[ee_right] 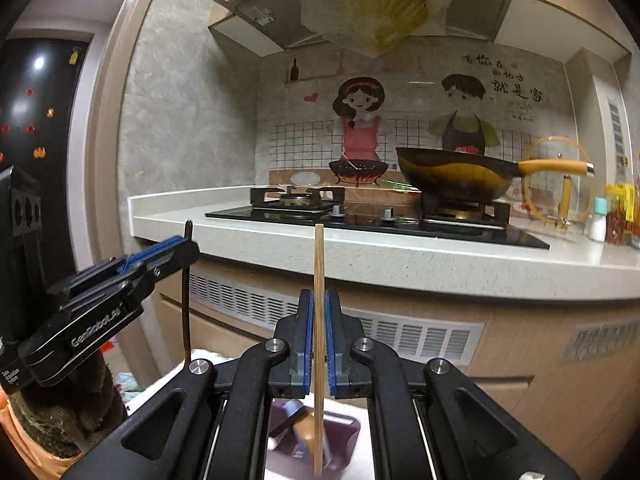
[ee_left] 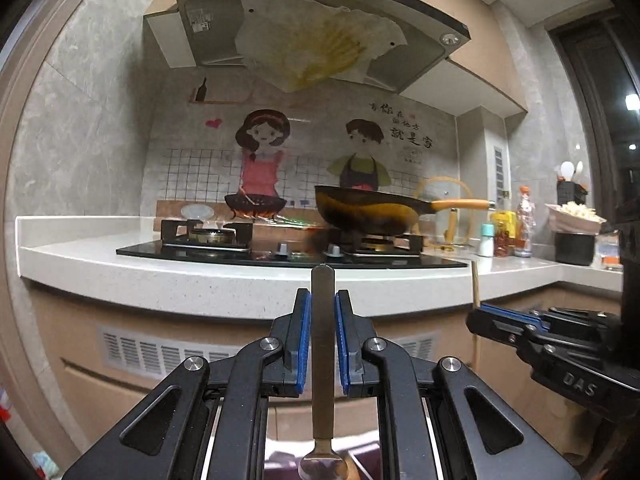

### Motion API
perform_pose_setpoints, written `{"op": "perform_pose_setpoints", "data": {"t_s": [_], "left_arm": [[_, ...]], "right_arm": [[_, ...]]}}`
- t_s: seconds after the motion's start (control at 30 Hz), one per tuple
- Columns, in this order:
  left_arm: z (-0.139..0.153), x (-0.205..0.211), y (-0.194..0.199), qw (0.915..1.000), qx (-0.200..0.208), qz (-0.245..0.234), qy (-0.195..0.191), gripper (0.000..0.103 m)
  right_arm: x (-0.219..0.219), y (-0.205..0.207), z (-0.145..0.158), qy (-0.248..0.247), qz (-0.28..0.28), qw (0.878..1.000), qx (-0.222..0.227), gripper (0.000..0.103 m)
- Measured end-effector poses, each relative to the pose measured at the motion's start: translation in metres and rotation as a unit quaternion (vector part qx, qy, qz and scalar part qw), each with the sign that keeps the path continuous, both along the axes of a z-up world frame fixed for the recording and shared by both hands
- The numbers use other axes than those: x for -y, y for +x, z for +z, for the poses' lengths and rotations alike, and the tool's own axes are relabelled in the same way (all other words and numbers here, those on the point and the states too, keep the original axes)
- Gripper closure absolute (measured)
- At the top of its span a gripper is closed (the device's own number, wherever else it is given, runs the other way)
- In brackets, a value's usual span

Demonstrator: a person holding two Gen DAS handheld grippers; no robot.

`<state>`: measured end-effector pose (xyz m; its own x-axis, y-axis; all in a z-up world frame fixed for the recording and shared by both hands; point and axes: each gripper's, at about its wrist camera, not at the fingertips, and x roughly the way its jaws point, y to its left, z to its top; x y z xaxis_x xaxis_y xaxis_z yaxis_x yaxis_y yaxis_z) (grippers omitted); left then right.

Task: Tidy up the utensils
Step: 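Carry the chopstick and black spoon over the holder and open both tools, then withdraw both open tools from the maroon holder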

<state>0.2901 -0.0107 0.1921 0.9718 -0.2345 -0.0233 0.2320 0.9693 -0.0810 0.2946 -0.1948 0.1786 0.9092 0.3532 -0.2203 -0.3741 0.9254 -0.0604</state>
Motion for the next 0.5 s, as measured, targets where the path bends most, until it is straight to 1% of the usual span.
{"op": "perform_pose_setpoints", "data": {"t_s": [0.1, 0.2, 0.33, 0.43, 0.5], "left_arm": [[-0.02, 0.001, 0.027, 0.9997, -0.021, -0.007, -0.009, 0.091], [-0.044, 0.003, 0.044, 0.9991, -0.042, -0.008, -0.008, 0.091], [-0.083, 0.004, 0.07, 0.9955, -0.094, -0.007, -0.011, 0.091], [-0.112, 0.003, 0.087, 0.9901, -0.139, -0.005, -0.014, 0.091], [-0.133, 0.002, 0.101, 0.9826, -0.184, -0.01, -0.021, 0.089]], "right_arm": [[0.003, 0.015, -0.008, -0.002, -0.005, 1.0, -0.012, 0.097], [0.007, 0.031, -0.028, 0.001, -0.012, 0.999, -0.033, 0.097], [0.008, 0.052, -0.053, 0.004, -0.015, 0.998, -0.068, 0.097], [0.003, 0.068, -0.076, -0.001, -0.014, 0.995, -0.099, 0.097], [0.0, 0.08, -0.094, -0.001, -0.009, 0.992, -0.128, 0.097]]}}
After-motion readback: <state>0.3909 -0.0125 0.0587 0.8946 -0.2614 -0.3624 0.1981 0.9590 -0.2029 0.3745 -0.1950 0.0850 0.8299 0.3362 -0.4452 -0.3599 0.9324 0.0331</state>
